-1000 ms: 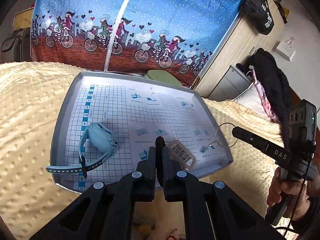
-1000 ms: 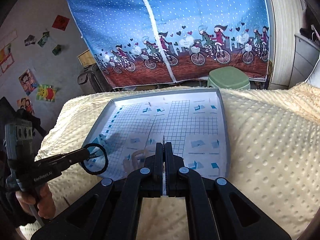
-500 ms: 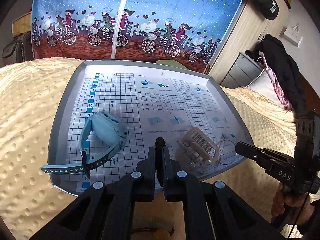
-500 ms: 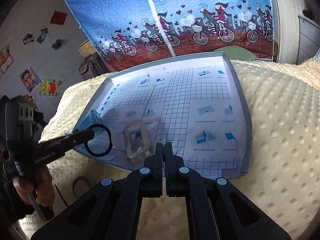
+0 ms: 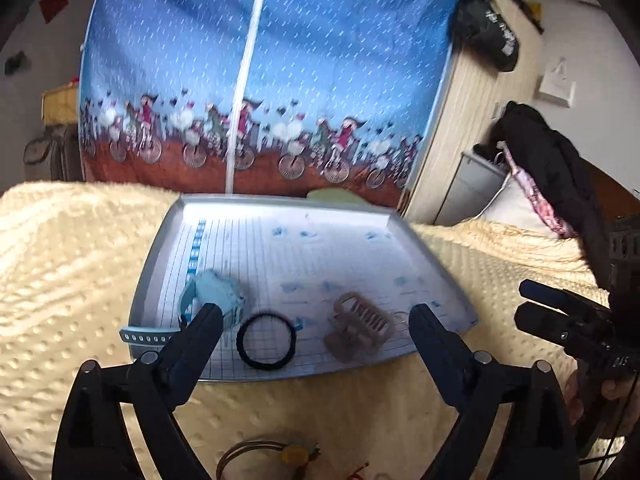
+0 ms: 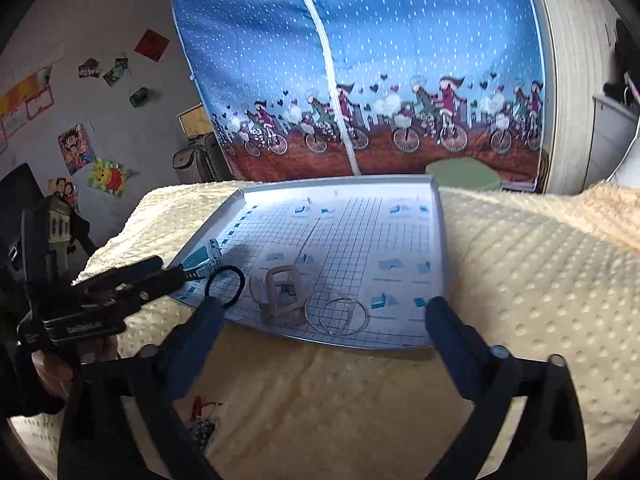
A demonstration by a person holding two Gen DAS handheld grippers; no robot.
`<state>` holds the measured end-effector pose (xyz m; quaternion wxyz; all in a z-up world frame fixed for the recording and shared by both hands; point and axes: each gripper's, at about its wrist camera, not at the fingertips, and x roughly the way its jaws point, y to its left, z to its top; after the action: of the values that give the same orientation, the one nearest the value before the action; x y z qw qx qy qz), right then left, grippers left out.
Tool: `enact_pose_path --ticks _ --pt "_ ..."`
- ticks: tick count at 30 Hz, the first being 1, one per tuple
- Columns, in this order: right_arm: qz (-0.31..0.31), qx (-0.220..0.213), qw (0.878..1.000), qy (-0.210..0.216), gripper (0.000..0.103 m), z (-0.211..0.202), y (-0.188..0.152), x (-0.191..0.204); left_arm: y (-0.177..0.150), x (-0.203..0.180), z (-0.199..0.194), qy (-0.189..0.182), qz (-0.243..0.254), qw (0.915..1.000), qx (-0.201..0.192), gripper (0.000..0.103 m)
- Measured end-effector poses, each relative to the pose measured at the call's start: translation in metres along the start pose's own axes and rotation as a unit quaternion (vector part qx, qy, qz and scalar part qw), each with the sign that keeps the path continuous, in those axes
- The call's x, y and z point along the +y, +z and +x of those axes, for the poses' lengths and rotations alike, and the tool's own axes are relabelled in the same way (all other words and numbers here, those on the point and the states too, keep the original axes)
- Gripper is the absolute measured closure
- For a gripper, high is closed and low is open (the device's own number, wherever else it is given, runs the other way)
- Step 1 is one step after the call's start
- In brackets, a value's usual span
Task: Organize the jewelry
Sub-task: 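Move both tools back toward the pink flower hairpin and white plastic piece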
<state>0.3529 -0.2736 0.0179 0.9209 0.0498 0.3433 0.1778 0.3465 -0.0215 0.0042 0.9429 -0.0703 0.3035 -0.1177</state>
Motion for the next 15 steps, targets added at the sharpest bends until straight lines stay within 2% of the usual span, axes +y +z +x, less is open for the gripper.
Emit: enact_pose_path --ticks 1,3,8,12,15 --pt "-0.007 -0.003 1.0 -0.004 0.002 -0.008 -0.001 0.001 0.0 -0.003 -0.007 0.006 0.003 1.0 -0.006 0.002" --pt "-0.021 -0.006 1.0 -0.01 0.002 -0.025 -0.003 0.003 0.0 -0.008 -0.025 0.019 -0.001 0.9994 -0.028 0.001" --pt "-0.045 -0.012 0.999 -0.023 0.002 -0.071 -0.011 0.008 -0.007 -0.01 -0.067 0.021 -0.022 0.997 -0.071 0.0" --pt "-0.032 -0.002 0.999 -0.025 0.002 -0.104 -0.023 0.01 -0.018 -0.008 -0.094 0.008 -0.041 0.9965 -0.073 0.0" --pt "-0.018 0.02 0.999 -0.025 0.002 -0.116 -0.033 0.012 -0.03 -0.008 -0.11 0.018 -0.033 0.9967 -0.072 0.0"
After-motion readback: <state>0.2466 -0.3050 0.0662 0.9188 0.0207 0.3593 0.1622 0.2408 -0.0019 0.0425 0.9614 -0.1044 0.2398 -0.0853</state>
